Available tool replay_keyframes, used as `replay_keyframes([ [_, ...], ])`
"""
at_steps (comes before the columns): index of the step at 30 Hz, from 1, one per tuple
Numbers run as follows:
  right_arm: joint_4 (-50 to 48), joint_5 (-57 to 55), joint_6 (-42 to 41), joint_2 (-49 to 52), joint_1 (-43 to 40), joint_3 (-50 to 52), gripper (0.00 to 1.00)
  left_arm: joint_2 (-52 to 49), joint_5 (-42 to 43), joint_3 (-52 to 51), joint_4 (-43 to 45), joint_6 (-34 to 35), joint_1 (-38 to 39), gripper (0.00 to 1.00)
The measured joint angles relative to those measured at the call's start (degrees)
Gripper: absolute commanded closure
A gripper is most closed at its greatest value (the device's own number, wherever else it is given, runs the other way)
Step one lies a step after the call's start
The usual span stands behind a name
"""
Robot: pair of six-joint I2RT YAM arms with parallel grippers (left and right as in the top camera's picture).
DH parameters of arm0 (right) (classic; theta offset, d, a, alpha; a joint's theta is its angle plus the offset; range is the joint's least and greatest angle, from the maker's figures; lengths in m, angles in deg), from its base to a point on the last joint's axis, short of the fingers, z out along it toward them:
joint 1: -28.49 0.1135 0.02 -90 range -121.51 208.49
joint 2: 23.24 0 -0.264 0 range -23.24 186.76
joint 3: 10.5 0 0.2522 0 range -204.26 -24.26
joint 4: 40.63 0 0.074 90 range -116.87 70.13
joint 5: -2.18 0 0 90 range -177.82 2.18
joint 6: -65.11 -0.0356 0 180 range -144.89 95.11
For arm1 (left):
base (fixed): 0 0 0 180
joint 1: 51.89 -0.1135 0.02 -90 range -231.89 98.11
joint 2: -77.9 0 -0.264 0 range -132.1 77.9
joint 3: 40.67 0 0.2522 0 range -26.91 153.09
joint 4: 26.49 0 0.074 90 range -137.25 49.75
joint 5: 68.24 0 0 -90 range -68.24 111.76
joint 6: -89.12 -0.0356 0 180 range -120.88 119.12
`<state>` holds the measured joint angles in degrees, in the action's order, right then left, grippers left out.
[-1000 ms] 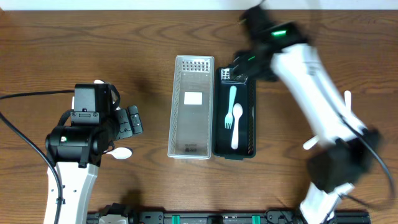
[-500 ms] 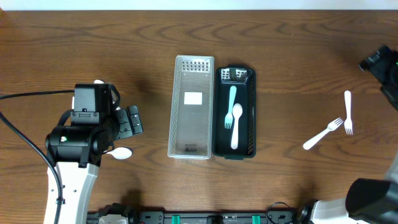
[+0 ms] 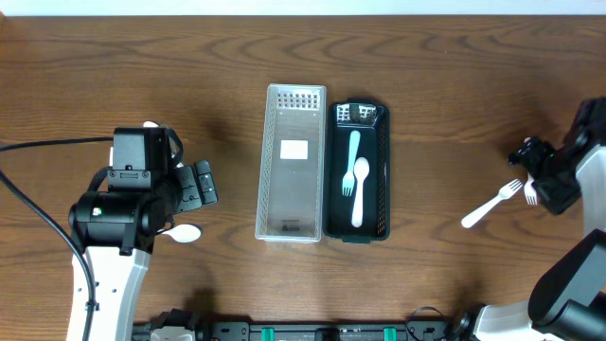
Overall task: Pack container
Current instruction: 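Lower the right gripper onto a white fork and grasp its handle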
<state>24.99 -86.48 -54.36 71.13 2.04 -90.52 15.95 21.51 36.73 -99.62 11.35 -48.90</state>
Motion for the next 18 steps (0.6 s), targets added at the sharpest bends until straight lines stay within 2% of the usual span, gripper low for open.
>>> replay_keyframes([
  [9, -9.7, 0.4, 0.1, 0.1, 0.2, 8.5, 0.12, 0.0, 0.0, 0.0, 0.0, 0.0, 0.0, 0.02],
  [12, -11.5, 0.4, 0.2, 0.7, 0.7, 9.6, 0.16, 0.0, 0.0, 0.0, 0.0, 0.0, 0.0, 0.02],
  [18, -12.7, 0.4, 0.1, 3.4, 1.7, 10.3, 0.17, 0.0, 0.0, 0.0, 0.0, 0.0, 0.0, 0.02],
])
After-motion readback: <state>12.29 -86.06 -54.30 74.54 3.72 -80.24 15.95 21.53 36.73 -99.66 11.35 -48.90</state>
